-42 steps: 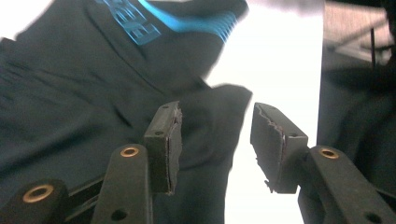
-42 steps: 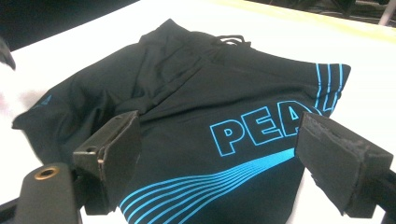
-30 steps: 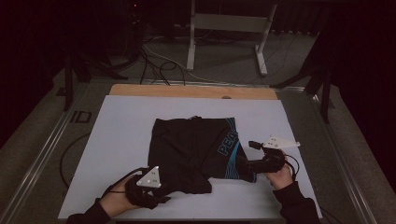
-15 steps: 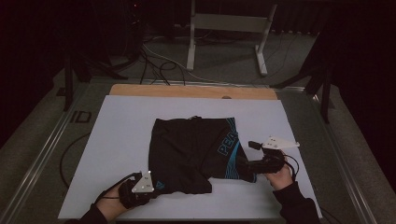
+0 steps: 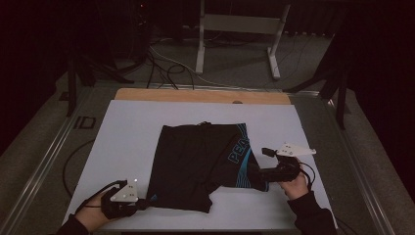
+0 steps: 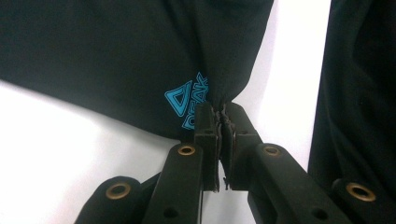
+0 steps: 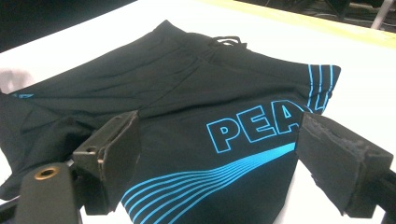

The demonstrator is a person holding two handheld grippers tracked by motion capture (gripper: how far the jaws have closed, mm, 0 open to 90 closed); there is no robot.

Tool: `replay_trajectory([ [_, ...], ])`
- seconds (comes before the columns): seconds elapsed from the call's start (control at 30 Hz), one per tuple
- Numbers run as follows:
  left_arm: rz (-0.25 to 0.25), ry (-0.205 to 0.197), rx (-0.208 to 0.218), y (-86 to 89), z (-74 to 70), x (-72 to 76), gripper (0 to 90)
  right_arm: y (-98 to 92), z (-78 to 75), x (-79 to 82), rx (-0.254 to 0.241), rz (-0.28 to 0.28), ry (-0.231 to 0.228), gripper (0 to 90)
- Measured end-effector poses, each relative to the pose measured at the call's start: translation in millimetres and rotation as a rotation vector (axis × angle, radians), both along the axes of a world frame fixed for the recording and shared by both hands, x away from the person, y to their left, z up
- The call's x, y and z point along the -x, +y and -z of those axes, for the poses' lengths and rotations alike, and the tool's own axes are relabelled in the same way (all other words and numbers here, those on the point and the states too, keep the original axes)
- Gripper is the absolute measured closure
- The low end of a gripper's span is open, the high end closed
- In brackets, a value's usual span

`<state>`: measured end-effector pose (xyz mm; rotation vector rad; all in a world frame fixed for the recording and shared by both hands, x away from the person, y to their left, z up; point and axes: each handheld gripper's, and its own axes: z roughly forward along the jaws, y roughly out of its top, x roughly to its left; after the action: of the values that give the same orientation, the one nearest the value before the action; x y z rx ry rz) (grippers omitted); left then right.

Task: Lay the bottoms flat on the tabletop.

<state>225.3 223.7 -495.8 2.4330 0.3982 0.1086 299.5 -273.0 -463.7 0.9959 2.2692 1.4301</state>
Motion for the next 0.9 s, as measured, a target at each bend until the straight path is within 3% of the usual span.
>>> replay_trajectory([
  [0.1, -0.008, 0.008, 0.016, 6.3, 3.2, -0.2, 85.8, 0.4, -0.3, 0.4, 0.0, 0.0, 0.003, 15.0],
  [0.27, -0.006, 0.017, -0.016, 8.1, 11.6, 1.0, 85.5, -0.4, 2.3, 0.1, -0.003, 0.001, 0.007, 14.9],
  [0.33, -0.01, 0.029, 0.002, 8.2, 13.0, 0.9, 83.6, -0.3, 3.1, 0.2, 0.0, 0.001, 0.007, 15.0],
  [0.47, 0.011, 0.014, 0.0, 4.9, 10.4, 3.7, 61.7, -0.4, 3.0, 0.4, -0.001, 0.002, 0.007, 15.0],
  [0.6, -0.002, -0.025, 0.099, -3.8, -5.2, 8.9, 47.2, -1.2, 2.6, 0.4, -0.002, 0.006, 0.005, 15.0],
  [0.73, -0.008, -0.07, 0.163, -25.0, -23.5, 14.0, 42.8, -1.3, 2.6, 0.4, -0.002, 0.006, 0.004, 15.0],
  [0.8, -0.004, -0.063, 0.184, -31.8, -26.7, 14.3, 42.6, -1.1, 2.6, 0.5, -0.003, 0.006, 0.004, 15.0],
  [0.83, 0.001, -0.061, 0.207, -47.4, -31.7, 16.0, 42.6, -0.9, 2.6, 0.5, -0.005, 0.004, 0.004, 15.0],
  [0.9, 0.017, -0.072, 0.225, -60.3, -33.8, 18.0, 42.6, -0.5, 2.6, 0.7, -0.004, 0.004, 0.003, 15.0],
])
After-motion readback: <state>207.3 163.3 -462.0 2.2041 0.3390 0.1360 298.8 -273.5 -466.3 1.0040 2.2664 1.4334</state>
